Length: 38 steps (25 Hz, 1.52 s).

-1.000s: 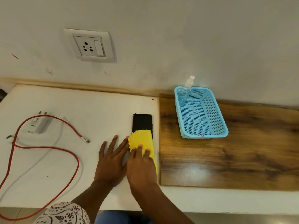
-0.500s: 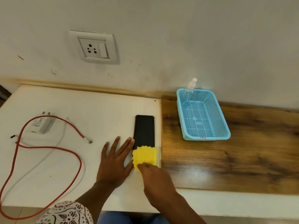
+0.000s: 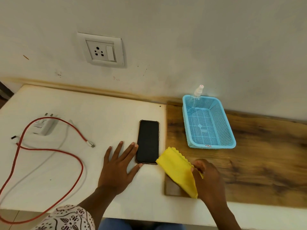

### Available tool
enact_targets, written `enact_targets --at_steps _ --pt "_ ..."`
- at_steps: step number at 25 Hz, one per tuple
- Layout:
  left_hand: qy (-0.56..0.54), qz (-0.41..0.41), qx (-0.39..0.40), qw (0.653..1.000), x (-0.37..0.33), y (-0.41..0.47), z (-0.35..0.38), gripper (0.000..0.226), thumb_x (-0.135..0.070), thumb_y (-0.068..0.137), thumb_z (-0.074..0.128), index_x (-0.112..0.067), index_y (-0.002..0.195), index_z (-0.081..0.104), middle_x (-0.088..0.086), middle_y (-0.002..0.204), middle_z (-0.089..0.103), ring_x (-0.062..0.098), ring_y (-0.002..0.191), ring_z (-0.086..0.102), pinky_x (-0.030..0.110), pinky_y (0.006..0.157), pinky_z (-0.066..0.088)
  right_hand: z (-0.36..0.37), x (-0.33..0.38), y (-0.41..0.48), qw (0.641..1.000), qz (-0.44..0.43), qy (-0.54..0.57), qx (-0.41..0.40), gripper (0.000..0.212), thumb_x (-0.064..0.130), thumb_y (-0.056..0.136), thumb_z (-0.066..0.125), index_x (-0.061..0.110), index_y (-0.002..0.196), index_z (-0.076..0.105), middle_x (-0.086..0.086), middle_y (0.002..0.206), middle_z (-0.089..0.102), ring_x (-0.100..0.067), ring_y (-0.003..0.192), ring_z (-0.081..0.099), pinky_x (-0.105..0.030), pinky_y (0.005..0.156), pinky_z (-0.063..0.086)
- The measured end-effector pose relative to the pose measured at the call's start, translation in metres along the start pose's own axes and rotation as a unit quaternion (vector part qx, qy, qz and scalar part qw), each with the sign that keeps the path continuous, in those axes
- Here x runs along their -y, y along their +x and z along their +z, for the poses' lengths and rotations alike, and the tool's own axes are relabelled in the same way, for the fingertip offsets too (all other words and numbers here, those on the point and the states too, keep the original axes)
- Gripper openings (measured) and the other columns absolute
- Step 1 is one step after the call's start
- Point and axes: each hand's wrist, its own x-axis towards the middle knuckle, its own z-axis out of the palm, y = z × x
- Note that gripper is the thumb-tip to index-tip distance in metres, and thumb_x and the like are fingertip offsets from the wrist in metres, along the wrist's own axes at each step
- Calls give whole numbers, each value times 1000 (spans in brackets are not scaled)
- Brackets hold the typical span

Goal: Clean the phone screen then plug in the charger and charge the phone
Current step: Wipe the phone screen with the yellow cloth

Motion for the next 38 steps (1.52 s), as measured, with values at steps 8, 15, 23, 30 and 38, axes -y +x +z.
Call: enact_targets --at_steps 8,15,23,30,38 --pt "6 0 2 1000 0 1 -1 66 -64 89 22 -26 143 31 -2 147 40 28 139 30 55 111 26 17 14 -3 991 -54 -119 8 25 21 76 73 12 99 65 -8 106 67 -27 103 55 -36 86 46" --pt "6 -2 3 1000 -1 1 0 67 -64 89 20 -26 143 29 -3 149 38 28 140 28 57 111 27 -19 47 5 990 12 -52 134 19 30 81 67 19 97 65 3 82 63 -14 78 57 -20 60 39" --pt "-2 7 -7 1000 1 -1 1 63 -61 90 28 -27 143 30 -5 149 37 25 141 26 54 112 25 -82 121 60 997 -47 53 -23 25 26 91 56 14 113 55 1 95 51 -19 84 46 -32 73 35" --pt "9 2 -7 1000 0 0 1 65 -63 89 25 -27 144 29 -6 150 36 25 141 24 53 113 23 7 145 80 961 -147 -235 13 28 6 89 51 9 116 56 -15 114 63 -34 103 61 -38 81 51" --pt "9 1 -13 1000 0 0 4 64 -62 91 21 -28 144 28 -6 150 35 24 142 22 52 114 20 103 105 82 934 -223 -272 54 45 12 92 49 4 135 38 -19 145 36 -33 138 27 -40 114 27"
